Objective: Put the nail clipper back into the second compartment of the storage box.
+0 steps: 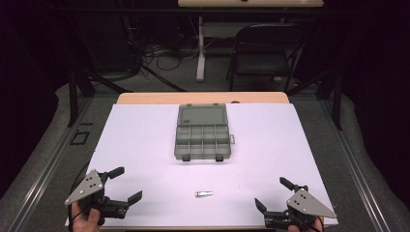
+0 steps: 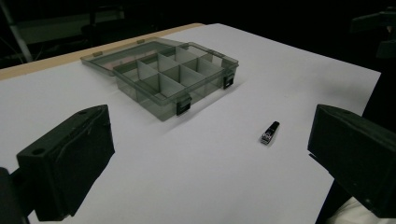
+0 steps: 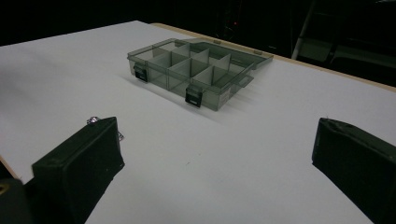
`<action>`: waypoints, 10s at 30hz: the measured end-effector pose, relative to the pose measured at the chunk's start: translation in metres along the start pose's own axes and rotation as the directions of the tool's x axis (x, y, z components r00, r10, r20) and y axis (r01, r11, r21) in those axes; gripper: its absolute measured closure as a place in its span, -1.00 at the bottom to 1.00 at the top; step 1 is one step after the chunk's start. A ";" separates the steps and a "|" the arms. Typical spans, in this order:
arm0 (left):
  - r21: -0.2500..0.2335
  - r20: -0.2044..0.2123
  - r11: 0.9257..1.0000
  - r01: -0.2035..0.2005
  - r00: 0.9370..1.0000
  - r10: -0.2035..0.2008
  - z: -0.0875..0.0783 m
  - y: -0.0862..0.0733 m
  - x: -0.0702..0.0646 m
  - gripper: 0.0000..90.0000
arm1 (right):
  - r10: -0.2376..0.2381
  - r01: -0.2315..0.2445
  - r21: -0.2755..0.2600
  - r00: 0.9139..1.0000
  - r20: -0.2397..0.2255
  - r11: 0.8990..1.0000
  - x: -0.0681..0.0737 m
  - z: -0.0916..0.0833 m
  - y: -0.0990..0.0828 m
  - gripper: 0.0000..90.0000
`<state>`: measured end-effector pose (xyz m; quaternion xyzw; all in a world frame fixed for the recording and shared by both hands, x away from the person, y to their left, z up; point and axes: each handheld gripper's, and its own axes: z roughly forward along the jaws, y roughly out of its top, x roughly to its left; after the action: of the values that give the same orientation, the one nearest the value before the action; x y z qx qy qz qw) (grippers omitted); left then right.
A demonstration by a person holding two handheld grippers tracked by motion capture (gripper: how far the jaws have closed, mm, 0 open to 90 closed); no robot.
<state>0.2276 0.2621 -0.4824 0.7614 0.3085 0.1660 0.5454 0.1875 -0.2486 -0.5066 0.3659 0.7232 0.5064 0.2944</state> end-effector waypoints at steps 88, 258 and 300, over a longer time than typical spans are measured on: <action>0.575 0.388 0.760 -0.305 0.918 0.075 0.169 0.058 -0.034 -0.81 | -0.001 0.003 0.049 0.999 -0.040 0.999 0.001 0.007 -0.004 -0.85; 0.509 0.122 0.847 -0.157 0.986 0.110 0.189 0.087 -0.011 0.77 | 0.009 -0.005 0.093 0.999 -0.049 0.996 -0.005 0.010 -0.008 -0.69; 0.466 -0.036 0.885 -0.020 0.998 0.041 0.213 0.118 0.033 0.78 | 0.014 -0.009 0.085 0.999 -0.052 0.996 -0.006 0.010 -0.008 -0.69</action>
<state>0.4123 0.1031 -0.4502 0.8707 0.3394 0.1130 0.3375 0.1968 -0.2505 -0.5167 0.3687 0.7493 0.4865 0.2567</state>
